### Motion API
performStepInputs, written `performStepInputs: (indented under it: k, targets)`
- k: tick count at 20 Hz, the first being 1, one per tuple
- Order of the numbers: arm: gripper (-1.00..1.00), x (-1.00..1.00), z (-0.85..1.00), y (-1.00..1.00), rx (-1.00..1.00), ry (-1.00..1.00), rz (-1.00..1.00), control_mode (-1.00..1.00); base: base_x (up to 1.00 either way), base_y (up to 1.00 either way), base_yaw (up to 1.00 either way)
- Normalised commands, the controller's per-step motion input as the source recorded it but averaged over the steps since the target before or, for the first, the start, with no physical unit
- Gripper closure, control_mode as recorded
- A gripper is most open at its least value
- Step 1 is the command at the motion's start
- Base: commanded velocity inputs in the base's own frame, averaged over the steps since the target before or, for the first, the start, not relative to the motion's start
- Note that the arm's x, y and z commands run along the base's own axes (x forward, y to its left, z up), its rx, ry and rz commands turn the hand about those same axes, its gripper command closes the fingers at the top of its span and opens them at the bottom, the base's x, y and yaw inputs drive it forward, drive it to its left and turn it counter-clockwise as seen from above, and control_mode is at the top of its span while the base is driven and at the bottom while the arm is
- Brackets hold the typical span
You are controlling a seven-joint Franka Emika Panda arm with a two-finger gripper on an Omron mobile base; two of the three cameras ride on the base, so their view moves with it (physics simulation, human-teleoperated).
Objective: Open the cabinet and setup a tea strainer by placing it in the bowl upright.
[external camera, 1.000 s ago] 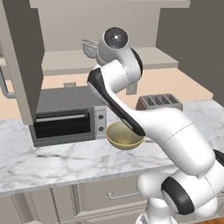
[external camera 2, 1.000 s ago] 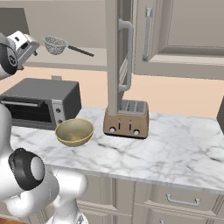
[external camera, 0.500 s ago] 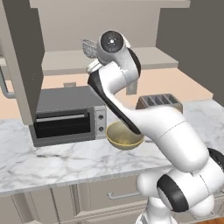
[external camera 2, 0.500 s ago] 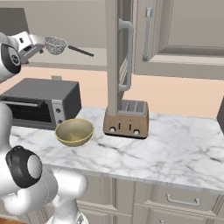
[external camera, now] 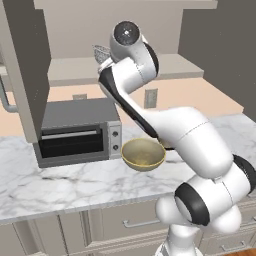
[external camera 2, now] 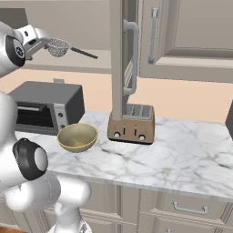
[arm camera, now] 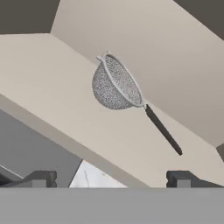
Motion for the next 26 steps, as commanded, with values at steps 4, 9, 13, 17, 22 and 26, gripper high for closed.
performStepInputs:
  k: [4,9,13,17,22,26]
  targets:
    - [-1.00,0.52,0.00,0.00,-0.03,0.00,0.00,-1.00,0.00,0.00,0.00]
    - [-1.00,0.49,0.00,0.00,-0.03,0.00,0.00,-1.00,0.00,0.00,0.00]
    - [-1.00,0.48,0.00,0.00,-0.01,0.00,0.00,-1.00,0.00,0.00,0.00]
    - [-1.00,0.49,0.00,0.00,-0.01,0.01,0.02,-1.00,0.00,0.00,0.00]
    - [-1.00,0.54,0.00,0.11,-0.01,0.03,0.05,-1.00,0.00,0.00,0.00]
    - [-1.00,0.43,-0.06,0.19,-0.01,0.07,0.05,-1.00,0.00,0.00,0.00]
